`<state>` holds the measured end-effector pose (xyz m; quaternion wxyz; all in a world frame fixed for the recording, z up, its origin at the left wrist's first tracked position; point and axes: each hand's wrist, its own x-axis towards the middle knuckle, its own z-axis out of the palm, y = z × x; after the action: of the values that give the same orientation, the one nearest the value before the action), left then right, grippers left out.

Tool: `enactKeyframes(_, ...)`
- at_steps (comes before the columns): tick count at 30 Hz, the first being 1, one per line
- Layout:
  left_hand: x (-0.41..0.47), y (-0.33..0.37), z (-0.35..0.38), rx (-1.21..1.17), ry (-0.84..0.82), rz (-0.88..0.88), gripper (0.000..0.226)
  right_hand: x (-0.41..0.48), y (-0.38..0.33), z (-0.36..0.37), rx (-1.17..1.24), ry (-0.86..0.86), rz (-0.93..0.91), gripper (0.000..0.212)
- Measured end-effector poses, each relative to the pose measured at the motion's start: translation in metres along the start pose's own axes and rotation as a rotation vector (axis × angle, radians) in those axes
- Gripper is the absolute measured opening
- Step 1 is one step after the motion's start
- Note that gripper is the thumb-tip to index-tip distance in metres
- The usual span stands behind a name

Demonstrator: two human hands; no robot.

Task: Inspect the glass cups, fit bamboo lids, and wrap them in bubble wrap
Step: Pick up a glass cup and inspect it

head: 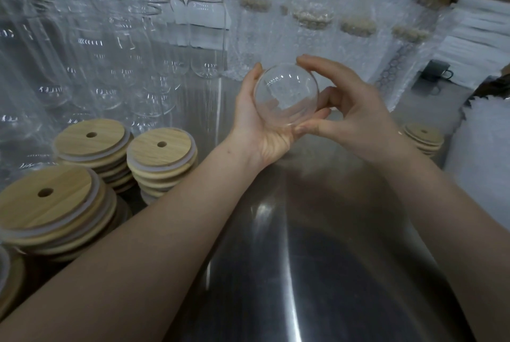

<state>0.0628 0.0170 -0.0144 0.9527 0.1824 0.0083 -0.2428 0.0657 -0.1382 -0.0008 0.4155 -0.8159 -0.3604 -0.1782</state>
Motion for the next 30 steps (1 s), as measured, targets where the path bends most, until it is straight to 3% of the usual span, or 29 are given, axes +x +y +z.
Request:
enactKeyframes(9,0.003,-0.003,0.002,0.014,0.009,0.045,0.072,-0.002,-0.007,0.013,-0.225,0.098,-0.057,0.081)
enactKeyframes(19,0.003,-0.017,0.005,0.063,-0.035,0.058,0.061,-0.003,-0.021,0.032,-0.307,0.305,0.149,0.098)
enactKeyframes(30,0.005,-0.020,0.003,0.183,-0.077,0.066,0.063,-0.003,-0.019,0.033,-0.327,0.445,0.149,0.058)
